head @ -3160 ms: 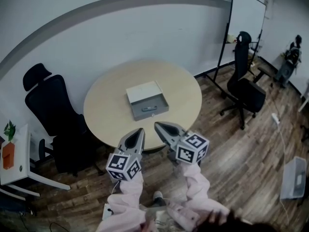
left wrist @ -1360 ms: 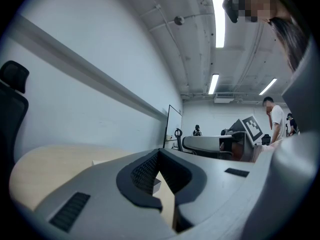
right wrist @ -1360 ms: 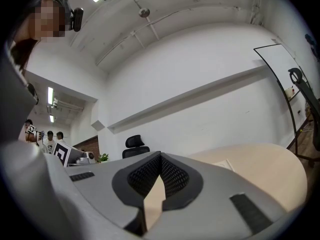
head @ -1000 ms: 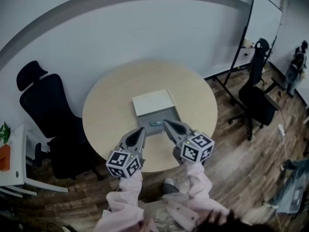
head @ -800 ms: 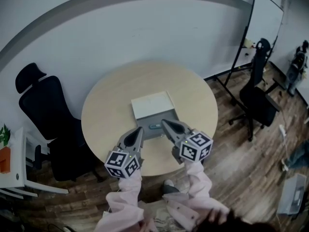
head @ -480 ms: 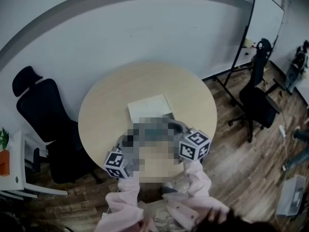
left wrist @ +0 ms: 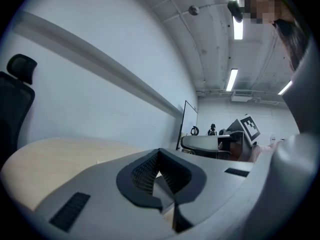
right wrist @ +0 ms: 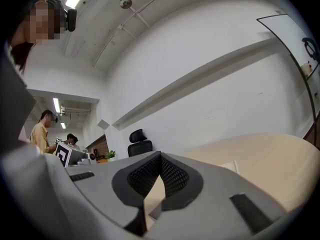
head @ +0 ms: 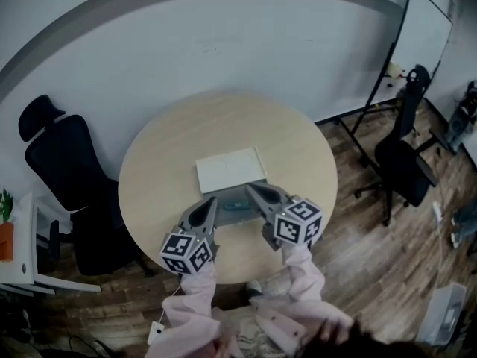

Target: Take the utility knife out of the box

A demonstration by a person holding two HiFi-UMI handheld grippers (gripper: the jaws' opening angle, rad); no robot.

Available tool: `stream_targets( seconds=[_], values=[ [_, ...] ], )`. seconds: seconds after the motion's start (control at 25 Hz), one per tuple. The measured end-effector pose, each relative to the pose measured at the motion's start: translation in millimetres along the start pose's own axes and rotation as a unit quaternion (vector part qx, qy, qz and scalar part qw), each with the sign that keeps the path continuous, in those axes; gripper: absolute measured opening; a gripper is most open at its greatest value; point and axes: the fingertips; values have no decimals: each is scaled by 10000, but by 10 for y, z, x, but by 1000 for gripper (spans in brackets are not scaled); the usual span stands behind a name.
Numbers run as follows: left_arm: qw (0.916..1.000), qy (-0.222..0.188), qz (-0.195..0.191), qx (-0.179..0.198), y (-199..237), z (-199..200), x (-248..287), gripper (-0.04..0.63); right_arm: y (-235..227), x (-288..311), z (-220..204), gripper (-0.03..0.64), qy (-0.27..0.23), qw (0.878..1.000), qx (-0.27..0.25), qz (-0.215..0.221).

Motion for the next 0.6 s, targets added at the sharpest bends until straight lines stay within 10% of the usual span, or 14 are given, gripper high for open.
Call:
stream_targets(
  seconds=[0.6],
  values=[
    [9978, 187, 430, -469, 262, -311, 39, 9, -54, 282, -324, -5, 556, 9974, -94, 451]
  ],
)
Point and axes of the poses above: the fingertips, and each gripper's own axes: x forward along the fingers, y to its left, z out of its top, and after that the axes turned 12 degrees about -x, right-handed
